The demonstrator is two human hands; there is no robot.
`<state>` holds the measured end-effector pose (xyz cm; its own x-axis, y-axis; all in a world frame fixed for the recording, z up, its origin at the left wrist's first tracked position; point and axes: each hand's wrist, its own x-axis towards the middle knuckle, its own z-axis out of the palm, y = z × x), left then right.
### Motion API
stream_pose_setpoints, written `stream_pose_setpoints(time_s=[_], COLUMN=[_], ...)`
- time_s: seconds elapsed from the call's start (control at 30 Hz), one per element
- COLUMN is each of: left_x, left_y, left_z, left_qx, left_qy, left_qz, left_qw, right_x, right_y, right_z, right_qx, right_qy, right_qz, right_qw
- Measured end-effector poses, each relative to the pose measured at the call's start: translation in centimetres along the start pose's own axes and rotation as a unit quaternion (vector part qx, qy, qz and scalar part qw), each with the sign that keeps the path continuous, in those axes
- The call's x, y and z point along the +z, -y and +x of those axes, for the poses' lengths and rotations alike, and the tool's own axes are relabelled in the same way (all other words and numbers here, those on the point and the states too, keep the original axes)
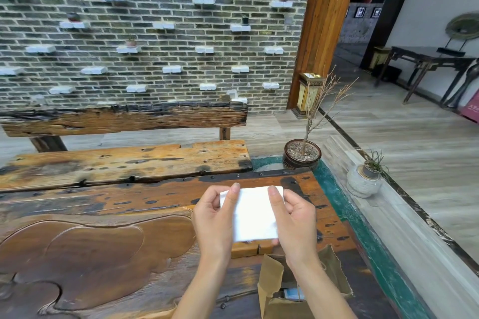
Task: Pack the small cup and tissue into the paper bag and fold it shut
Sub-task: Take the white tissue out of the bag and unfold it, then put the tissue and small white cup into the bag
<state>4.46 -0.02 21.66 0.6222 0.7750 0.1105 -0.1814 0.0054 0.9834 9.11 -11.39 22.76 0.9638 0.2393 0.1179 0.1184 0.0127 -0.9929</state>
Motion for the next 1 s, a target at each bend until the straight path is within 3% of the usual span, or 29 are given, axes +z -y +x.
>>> stream_pose_setpoints(time_s=[0.27, 0.4, 0.47, 0.57, 0.67, 0.83, 1.0], left_x=[0.2, -0.4, -0.6, -0.8, -0.7, -1.1, -0.3], left_y=[0.0, -1.2, -2.0, -2.8, -3.4, -2.7, -1.2], left_z=[0.0, 0.6, 1.1, 2.3, 3.0, 2.5, -0.3], left_qx=[0.014, 0.018, -0.002, -0.046, -0.067, -0.11, -0.142], left_qy=[0.014, 0.082, 0.161, 0.298, 0.36, 0.327, 0.177], left_qz=[-0.003, -0.007, 0.014, 0.066, 0.084, -0.004, -0.124], left_qw=[1.0, 0.996, 0.987, 0.951, 0.927, 0.939, 0.966], right_x=[-0.4, -1.7, -2.9, -4.0, -4.1, -3.5, -2.5], right_y=[-1.5, -1.8, -1.5, -1.4, -1.2, -1.1, -1.3], right_z=[0.6, 1.4, 2.1, 2.9, 2.7, 2.2, 1.1], right_qx=[-0.049, -0.034, -0.032, 0.0, -0.009, -0.019, -0.044], right_qy=[-0.015, 0.013, 0.076, 0.242, 0.277, 0.159, 0.054], right_qz=[-0.007, -0.016, -0.016, -0.016, -0.026, 0.03, 0.047], right_qw=[0.999, 0.999, 0.996, 0.97, 0.961, 0.987, 0.996])
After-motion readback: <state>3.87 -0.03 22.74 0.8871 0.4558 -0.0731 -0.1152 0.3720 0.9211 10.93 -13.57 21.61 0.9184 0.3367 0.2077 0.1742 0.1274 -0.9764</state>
